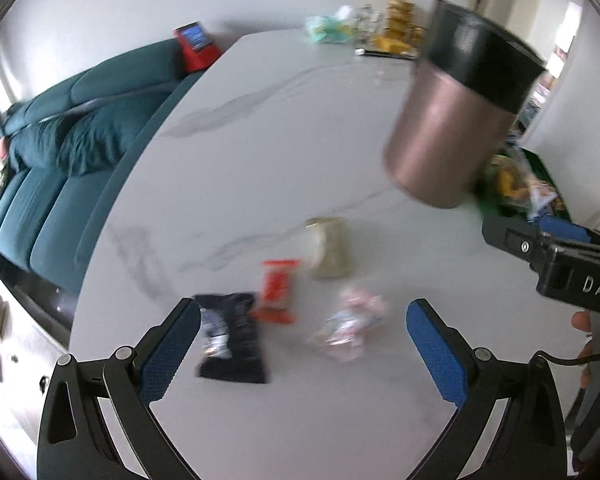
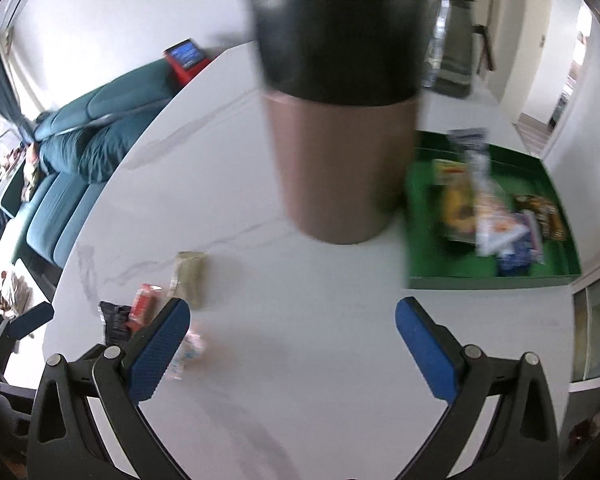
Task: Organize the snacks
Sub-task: 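Move both tools back from the tray toward the remaining snacks, then grasp the black packet with left tool while right tool grasps gold-wrapped packet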
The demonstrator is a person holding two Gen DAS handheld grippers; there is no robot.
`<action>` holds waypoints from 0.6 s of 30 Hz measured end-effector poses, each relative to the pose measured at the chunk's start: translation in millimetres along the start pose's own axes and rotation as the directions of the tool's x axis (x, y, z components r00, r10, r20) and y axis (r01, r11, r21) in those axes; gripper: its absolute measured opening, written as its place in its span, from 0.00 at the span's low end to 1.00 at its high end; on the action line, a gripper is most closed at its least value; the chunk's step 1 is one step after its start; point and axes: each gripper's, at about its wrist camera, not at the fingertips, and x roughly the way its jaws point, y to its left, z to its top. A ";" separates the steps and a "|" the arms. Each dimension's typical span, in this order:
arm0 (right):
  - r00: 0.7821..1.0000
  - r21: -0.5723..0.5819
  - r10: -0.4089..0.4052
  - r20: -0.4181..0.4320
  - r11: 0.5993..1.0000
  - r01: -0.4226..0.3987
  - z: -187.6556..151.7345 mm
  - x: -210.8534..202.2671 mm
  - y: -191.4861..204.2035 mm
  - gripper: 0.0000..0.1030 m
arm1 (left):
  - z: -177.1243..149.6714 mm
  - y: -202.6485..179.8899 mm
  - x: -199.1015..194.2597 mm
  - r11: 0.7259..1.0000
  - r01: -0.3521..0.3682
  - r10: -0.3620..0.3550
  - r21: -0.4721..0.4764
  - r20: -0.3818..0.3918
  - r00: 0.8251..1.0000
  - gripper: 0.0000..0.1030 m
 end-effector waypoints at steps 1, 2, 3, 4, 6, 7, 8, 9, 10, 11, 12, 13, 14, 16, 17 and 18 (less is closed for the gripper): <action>1.000 -0.011 -0.001 -0.004 1.000 0.001 0.2 5.8 10.1 1.00 | -4.4 11.7 2.4 1.000 0.003 -0.003 -0.009 -0.003 1.000 0.98; 1.000 -0.023 -0.005 -0.009 1.000 0.005 0.3 12.2 21.1 1.00 | -7.4 20.7 7.0 1.000 0.003 -0.004 -0.018 -0.009 1.000 0.98; 1.000 -0.028 -0.005 -0.012 1.000 0.005 0.3 17.0 28.6 1.00 | -10.9 29.9 13.9 1.000 0.006 -0.006 -0.025 -0.023 1.000 0.98; 1.000 -0.033 -0.002 -0.018 0.999 0.002 -0.1 22.4 36.4 1.00 | -13.2 39.4 17.9 0.999 0.011 -0.012 -0.031 -0.036 0.999 0.98; 0.999 -0.044 -0.001 -0.037 0.999 -0.001 -0.9 35.8 52.8 1.00 | -17.4 52.0 30.3 0.999 0.016 -0.019 -0.041 -0.063 0.998 0.98; 0.999 -0.048 -0.003 -0.042 0.999 0.001 -0.6 38.8 56.7 1.00 | -20.8 59.2 34.5 0.999 0.019 -0.022 -0.042 -0.071 0.997 0.98; 0.999 -0.053 -0.010 -0.049 0.999 0.007 -0.6 44.3 62.8 1.00 | -21.5 63.3 38.7 0.999 0.020 -0.024 -0.044 -0.078 0.997 0.98; 0.998 -0.056 -0.016 -0.054 0.998 0.013 -0.1 48.0 67.2 1.00 | -23.4 68.4 44.1 0.999 0.019 -0.023 -0.045 -0.086 0.996 0.98; 0.998 -0.058 -0.025 -0.058 0.998 0.021 0.1 52.0 71.2 1.00 | -25.0 71.9 47.7 0.999 0.022 -0.026 -0.045 -0.092 0.995 0.98; 0.997 -0.061 -0.036 -0.061 0.998 0.032 1.4 56.5 75.4 1.00 | -25.6 75.5 51.3 0.999 0.028 -0.032 -0.045 -0.097 0.995 0.98; 0.997 -0.061 -0.044 -0.064 0.997 0.040 3.0 60.4 78.8 1.00 | -27.2 78.9 56.1 0.998 0.035 -0.039 -0.046 -0.105 0.994 0.98; 0.997 -0.059 -0.047 -0.066 0.997 0.044 3.8 62.8 80.1 1.00 | -26.9 80.8 58.8 0.998 0.039 -0.044 -0.043 -0.112 0.993 0.98; 0.996 -0.056 -0.051 -0.071 0.997 0.047 4.9 65.9 81.6 1.00 | -27.2 82.3 61.1 0.998 0.041 -0.045 -0.040 -0.116 0.992 0.98; 0.995 -0.050 -0.057 -0.080 0.997 0.053 6.8 71.1 83.2 1.00 | -28.1 85.3 67.8 0.998 0.046 -0.050 -0.031 -0.127 0.991 0.98; 0.995 -0.051 -0.061 -0.085 0.997 0.057 7.6 73.6 84.5 1.00 | -27.6 86.1 70.8 0.998 0.049 -0.052 -0.027 -0.137 0.989 0.98; 0.994 -0.054 -0.067 -0.088 0.997 0.062 9.2 76.2 86.2 1.00 | -28.0 87.5 73.8 0.998 0.050 -0.053 -0.026 -0.143 0.988 0.98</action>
